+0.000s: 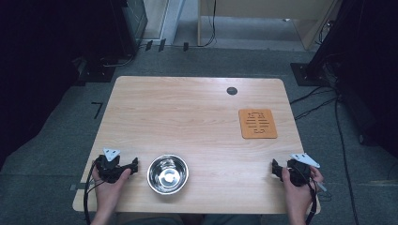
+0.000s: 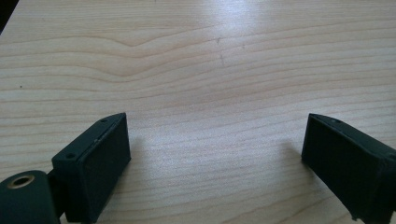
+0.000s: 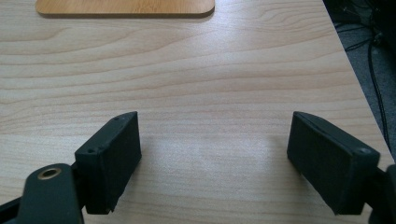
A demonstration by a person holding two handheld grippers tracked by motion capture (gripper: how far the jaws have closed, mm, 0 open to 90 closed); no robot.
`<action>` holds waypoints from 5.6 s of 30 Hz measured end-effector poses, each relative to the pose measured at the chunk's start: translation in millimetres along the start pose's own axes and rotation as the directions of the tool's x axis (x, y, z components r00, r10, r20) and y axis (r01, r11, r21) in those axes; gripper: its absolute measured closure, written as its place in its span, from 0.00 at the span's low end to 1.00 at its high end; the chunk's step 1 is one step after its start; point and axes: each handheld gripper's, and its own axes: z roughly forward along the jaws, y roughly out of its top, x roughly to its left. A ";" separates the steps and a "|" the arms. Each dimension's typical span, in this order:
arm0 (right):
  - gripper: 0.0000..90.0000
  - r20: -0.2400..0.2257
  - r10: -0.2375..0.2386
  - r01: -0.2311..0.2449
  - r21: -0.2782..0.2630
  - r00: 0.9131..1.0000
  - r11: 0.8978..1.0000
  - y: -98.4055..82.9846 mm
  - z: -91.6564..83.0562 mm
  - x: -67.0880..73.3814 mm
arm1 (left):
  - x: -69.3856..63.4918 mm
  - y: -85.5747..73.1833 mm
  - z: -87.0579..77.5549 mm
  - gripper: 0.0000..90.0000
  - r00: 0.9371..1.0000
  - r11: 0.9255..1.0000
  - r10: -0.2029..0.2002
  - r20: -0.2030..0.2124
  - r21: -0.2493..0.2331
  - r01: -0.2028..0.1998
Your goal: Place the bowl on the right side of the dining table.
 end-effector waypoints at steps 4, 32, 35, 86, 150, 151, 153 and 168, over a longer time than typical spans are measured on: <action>0.16 0.006 0.007 -0.007 0.003 1.000 1.000 0.4 0.9 0.5 | -0.1 -0.4 -3.0 0.08 1.000 1.000 -0.006 -0.021 -0.012 0.006; 0.08 0.030 0.027 -0.028 0.019 0.999 0.999 2.8 4.5 1.3 | -44.2 8.1 -42.4 0.37 0.947 0.991 0.041 0.318 -0.135 0.002; 0.08 0.030 0.027 -0.027 0.019 0.999 0.999 2.8 4.5 1.3 | -47.8 6.3 -38.4 0.44 0.933 0.995 0.049 0.357 -0.102 -0.013; 0.28 -0.202 0.033 -0.055 -0.102 0.979 0.993 13.6 -27.8 86.9 | -80.7 10.6 -37.3 0.93 0.841 0.984 0.121 0.528 -0.177 -0.031; 0.74 -0.655 -0.116 0.083 -0.081 0.747 0.993 -8.9 -48.9 205.6 | -113.9 6.1 -60.6 0.93 0.812 0.931 0.214 0.543 -0.364 -0.002; 0.75 -0.660 -0.118 0.084 -0.083 0.742 0.993 -9.3 -48.3 205.6 | -114.1 6.0 -60.7 0.93 0.813 0.931 0.217 0.541 -0.366 -0.005; 0.77 -0.662 -0.112 0.076 -0.082 0.741 0.994 -10.7 -47.7 205.9 | -114.7 5.6 -60.7 0.93 0.814 0.930 0.217 0.538 -0.367 -0.006; 0.90 -0.692 -0.003 -0.034 -0.039 0.722 0.999 -15.3 -45.8 202.1 | -117.2 3.0 -59.3 0.93 0.814 0.929 0.228 0.534 -0.370 -0.017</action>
